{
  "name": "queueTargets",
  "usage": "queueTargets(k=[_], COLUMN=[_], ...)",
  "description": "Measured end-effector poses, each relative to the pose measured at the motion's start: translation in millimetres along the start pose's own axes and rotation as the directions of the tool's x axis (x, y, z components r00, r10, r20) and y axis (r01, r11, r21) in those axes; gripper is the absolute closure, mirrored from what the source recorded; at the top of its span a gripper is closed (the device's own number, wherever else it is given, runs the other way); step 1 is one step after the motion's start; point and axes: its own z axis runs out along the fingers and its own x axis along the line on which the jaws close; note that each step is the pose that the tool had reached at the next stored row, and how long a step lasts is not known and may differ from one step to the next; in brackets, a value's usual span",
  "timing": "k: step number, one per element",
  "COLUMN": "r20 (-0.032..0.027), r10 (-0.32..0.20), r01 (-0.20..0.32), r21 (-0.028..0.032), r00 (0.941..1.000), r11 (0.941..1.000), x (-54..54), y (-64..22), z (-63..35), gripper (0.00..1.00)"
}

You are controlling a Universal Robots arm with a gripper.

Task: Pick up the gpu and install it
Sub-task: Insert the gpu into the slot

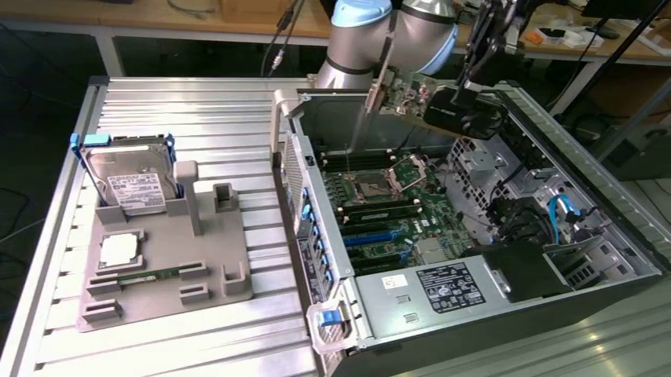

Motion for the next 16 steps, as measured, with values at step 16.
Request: queueTargets(k=[16], r20=[-0.0006], r10=[-0.31], r01=[0.31], r21=[-0.0063], r00=[0.9507], r11=[0.9507], x=[0.5], y=[-0.9], z=[3.5], gripper=[0.73])
